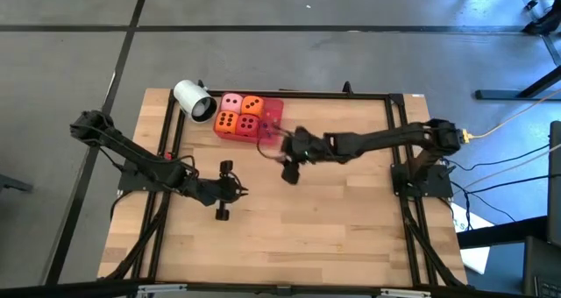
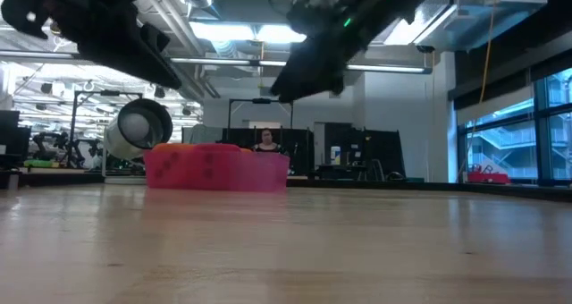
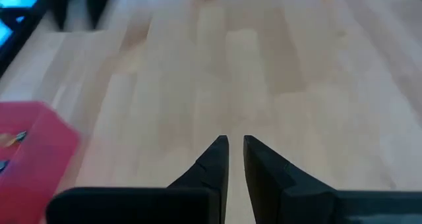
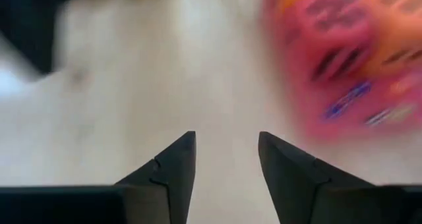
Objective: Pick & Place Dice
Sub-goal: Put the small yellow die into the red bin
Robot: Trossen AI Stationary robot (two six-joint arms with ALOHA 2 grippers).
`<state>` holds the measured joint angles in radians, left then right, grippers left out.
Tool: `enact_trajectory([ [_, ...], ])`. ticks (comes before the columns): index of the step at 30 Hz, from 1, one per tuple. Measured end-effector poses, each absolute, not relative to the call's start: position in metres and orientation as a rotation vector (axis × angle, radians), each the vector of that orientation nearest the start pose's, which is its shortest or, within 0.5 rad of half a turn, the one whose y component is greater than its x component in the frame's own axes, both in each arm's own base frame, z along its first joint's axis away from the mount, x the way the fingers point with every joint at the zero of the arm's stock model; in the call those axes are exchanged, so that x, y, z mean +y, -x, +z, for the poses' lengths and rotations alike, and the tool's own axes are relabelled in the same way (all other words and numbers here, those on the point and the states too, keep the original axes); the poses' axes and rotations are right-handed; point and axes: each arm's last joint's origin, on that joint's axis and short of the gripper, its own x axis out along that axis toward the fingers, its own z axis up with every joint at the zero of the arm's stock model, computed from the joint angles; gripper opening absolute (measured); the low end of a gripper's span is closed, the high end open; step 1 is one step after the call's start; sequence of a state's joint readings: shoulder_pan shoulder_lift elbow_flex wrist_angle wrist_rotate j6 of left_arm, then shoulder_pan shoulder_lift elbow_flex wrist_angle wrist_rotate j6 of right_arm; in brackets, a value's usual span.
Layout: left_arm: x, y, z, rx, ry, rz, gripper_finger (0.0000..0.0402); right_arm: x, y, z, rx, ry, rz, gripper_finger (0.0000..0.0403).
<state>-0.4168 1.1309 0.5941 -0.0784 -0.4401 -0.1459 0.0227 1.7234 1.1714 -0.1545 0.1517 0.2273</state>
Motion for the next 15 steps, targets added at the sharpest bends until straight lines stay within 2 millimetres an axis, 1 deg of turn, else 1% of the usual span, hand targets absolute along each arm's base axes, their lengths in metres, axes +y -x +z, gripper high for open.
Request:
enact_trajectory([
  [2,-0.081,-0.212,0.216,0.541,-0.098,0.04,0.0044,0.025,-0.361,0.226,0.788,-0.216,-0.144,0.0163],
  [7,-0.083,-0.214,0.218,0.516,-0.044,0.014,0.0044,0.089,-0.332,0.219,1.032,-0.372,-0.026,0.0162],
  [11,-0.083,-0.214,0.219,0.511,-0.021,0.018,0.0045,0.14,-0.31,0.215,1.114,-0.432,0.018,0.0162],
  [15,-0.083,-0.214,0.219,0.509,-0.022,0.021,0.0043,0.181,-0.289,0.215,1.127,-0.435,0.044,0.0162],
])
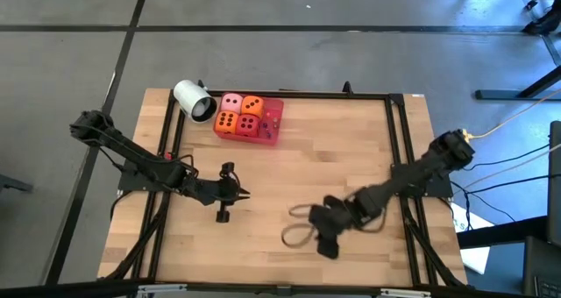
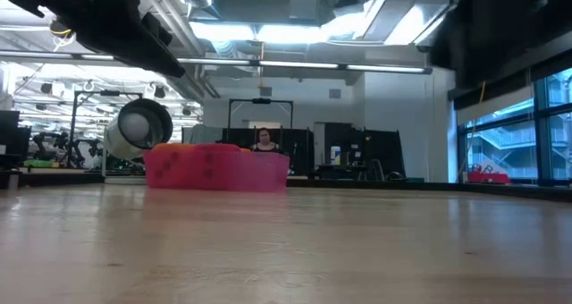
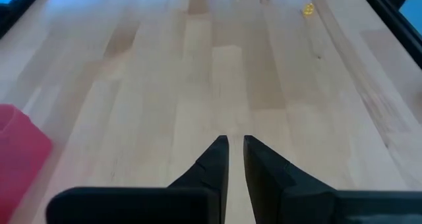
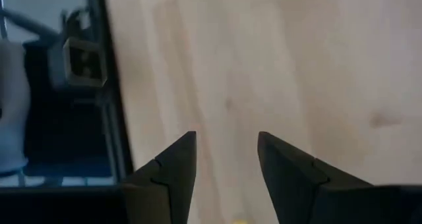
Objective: Pick & Place Dice
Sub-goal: Put the small yellow die into the red bin
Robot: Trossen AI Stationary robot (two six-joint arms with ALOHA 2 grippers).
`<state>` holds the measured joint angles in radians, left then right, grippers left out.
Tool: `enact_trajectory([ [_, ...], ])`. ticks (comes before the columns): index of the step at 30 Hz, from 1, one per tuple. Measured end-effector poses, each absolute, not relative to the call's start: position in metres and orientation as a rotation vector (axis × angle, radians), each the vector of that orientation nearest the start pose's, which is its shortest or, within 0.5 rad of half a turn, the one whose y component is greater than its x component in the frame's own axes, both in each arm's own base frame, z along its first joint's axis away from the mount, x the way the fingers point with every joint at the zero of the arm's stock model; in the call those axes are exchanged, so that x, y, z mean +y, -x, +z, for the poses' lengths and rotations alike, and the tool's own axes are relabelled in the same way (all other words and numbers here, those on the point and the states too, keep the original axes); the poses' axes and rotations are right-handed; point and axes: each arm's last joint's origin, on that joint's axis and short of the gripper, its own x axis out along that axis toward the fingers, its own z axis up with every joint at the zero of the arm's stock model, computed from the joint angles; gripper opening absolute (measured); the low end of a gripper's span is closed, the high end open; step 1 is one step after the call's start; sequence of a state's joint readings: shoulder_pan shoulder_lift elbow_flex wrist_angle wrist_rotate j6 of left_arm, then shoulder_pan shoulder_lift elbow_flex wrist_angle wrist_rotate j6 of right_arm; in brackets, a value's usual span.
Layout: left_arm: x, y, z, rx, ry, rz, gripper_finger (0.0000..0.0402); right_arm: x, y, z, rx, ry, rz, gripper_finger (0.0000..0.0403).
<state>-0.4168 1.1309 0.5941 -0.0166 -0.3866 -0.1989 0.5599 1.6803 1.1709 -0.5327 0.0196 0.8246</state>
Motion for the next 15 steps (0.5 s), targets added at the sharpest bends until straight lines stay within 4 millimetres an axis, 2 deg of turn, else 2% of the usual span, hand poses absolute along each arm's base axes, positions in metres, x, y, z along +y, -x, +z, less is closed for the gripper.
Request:
enact_trajectory([
  [6,-0.082,-0.214,0.22,0.496,-0.031,0.062,0.0037,0.224,-0.258,0.211,1.137,-0.345,0.12,0.0162],
  [15,-0.083,-0.217,0.224,0.443,-0.004,0.054,0.0036,0.258,-0.229,0.197,1.186,-0.221,0.189,0.0162],
])
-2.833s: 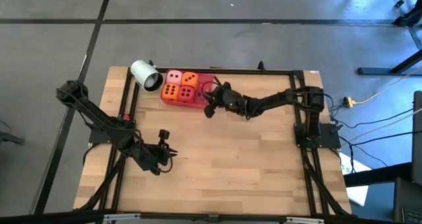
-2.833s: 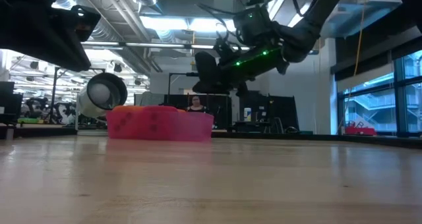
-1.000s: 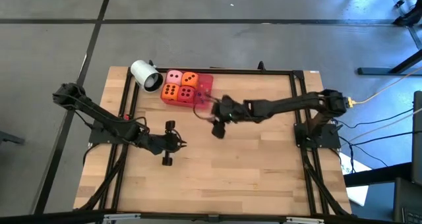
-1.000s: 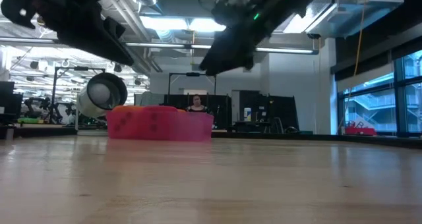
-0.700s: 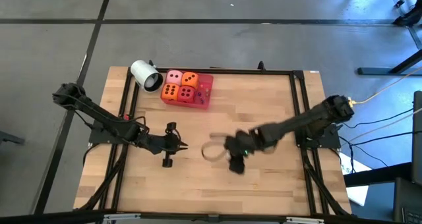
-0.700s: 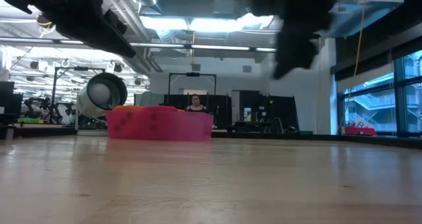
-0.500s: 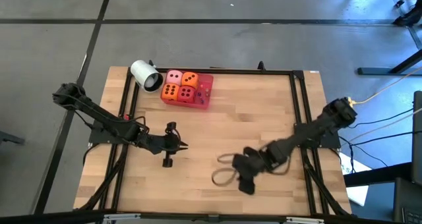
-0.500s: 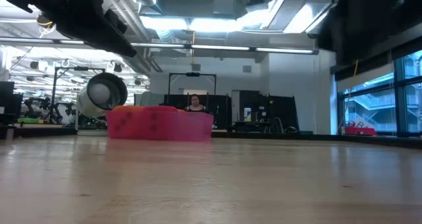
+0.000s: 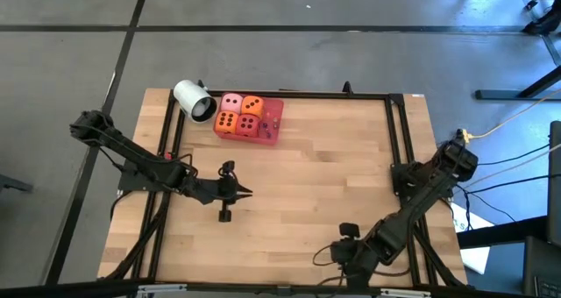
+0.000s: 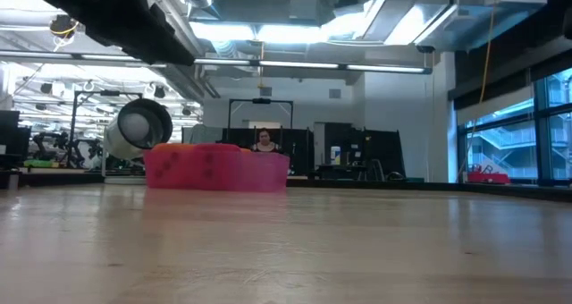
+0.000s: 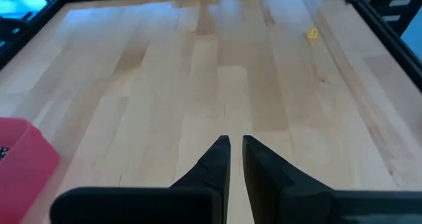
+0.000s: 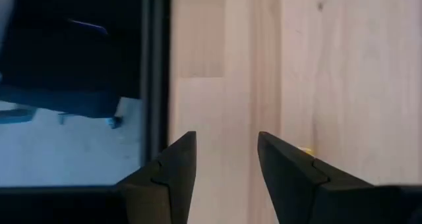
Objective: Pick & Place Dice
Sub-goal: Put the small yellow die into the red bin
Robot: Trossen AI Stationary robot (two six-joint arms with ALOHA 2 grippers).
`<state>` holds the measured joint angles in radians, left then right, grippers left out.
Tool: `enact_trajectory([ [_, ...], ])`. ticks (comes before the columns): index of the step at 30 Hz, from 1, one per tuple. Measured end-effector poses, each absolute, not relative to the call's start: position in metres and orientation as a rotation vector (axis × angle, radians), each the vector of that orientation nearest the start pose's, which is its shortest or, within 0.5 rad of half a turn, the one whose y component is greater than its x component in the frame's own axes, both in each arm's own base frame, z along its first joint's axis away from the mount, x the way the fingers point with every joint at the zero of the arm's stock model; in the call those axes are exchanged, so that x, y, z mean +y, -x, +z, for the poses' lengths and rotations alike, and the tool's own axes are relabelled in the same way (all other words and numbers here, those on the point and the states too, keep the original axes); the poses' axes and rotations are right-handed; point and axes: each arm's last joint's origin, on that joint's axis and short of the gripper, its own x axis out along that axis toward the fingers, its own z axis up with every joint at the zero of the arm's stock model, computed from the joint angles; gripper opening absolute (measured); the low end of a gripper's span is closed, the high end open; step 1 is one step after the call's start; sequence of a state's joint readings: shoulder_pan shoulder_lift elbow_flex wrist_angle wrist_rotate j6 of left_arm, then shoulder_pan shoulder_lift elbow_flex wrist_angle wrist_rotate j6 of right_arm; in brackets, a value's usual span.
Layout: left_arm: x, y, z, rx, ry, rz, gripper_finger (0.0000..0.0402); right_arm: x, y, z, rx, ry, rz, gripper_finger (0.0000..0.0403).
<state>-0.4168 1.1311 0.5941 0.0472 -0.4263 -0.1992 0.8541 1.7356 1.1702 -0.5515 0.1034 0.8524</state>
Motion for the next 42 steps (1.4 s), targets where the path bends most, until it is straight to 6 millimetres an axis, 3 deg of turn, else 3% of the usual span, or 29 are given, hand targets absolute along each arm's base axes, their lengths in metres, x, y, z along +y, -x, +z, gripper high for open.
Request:
enact_trajectory([
  [8,-0.083,-0.217,0.225,0.433,0.003,0.053,0.0036,0.26,-0.224,0.172,1.279,-0.142,0.106,0.0162],
  [15,-0.083,-0.218,0.226,0.422,0.03,0.057,0.0036,0.259,-0.231,0.156,1.274,-0.159,-0.005,0.0162],
  [32,-0.084,-0.218,0.227,0.414,0.034,0.055,0.0036,0.255,-0.23,0.153,1.281,-0.145,-0.059,0.0162],
  [42,-0.084,-0.218,0.227,0.414,0.033,0.055,0.0036,0.248,-0.223,0.141,1.314,-0.155,-0.109,0.0162],
])
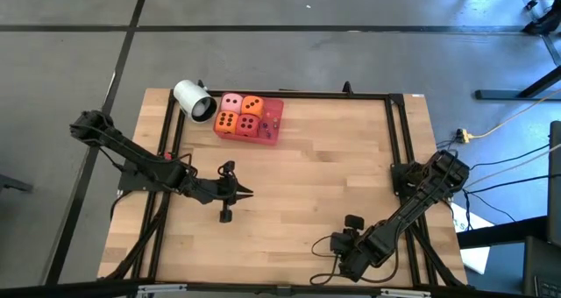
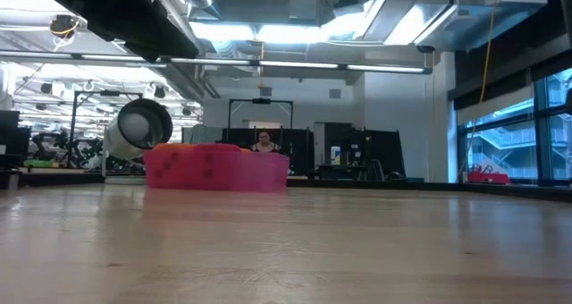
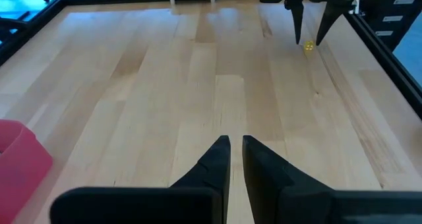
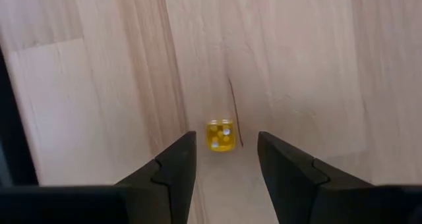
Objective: Pick & Place Dice
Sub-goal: Put the small yellow die into the red bin
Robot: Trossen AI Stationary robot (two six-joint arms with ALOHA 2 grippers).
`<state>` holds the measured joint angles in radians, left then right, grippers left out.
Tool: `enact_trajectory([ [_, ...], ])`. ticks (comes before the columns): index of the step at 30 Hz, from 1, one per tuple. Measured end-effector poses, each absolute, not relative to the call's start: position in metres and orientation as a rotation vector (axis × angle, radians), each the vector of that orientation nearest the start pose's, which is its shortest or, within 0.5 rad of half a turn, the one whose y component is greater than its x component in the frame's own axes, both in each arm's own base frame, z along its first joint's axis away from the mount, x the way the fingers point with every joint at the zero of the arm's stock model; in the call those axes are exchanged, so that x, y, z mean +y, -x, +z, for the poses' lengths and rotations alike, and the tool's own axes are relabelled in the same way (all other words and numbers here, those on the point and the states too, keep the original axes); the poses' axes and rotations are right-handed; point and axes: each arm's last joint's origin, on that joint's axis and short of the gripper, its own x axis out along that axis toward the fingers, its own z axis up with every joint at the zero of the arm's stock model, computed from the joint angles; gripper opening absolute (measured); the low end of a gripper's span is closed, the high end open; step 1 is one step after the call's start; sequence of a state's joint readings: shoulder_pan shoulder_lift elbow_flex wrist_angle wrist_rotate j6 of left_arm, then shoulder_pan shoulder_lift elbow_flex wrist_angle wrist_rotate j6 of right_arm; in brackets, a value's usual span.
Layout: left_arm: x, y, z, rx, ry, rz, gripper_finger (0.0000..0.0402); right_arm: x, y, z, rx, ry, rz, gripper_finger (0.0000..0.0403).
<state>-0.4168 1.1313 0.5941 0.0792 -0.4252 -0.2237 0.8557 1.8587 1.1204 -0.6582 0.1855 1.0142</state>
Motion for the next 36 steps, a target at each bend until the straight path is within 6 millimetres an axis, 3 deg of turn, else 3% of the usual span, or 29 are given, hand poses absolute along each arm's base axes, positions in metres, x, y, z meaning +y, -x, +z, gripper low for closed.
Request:
enact_trajectory([
  [11,-0.0835,-0.2181,0.227,0.414,0.032,0.055,0.0036,0.254,-0.2272,0.142,1.293,-0.225,-0.041,0.0159],
  [25,-0.0835,-0.2181,0.227,0.414,0.033,0.054,0.0036,0.2534,-0.2273,0.142,1.281,-0.214,-0.052,0.0088],
  [36,-0.0835,-0.2181,0.227,0.414,0.033,0.054,0.0036,0.2537,-0.2277,0.1422,1.275,-0.216,-0.052,0.0067],
])
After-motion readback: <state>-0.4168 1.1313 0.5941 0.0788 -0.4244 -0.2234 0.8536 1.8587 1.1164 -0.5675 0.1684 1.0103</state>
